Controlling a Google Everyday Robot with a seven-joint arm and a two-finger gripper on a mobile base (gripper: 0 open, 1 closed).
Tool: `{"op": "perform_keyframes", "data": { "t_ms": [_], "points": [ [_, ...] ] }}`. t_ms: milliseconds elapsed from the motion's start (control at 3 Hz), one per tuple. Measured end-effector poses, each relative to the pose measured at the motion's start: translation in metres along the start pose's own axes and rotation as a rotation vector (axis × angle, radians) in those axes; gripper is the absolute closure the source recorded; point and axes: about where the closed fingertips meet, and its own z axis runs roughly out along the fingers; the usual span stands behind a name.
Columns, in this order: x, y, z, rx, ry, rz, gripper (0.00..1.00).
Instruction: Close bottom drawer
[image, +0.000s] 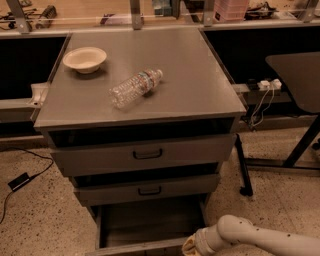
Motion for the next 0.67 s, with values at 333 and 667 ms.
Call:
{"op": "perform_keyframes", "data": {
  "t_ms": [333, 667],
  "points": [
    [0.0, 0.001, 0.004, -0.006, 0.019, -0.001, 1.0],
    [0.013, -0.003, 0.027, 0.0, 0.036, 0.032, 1.0]
  ]
}}
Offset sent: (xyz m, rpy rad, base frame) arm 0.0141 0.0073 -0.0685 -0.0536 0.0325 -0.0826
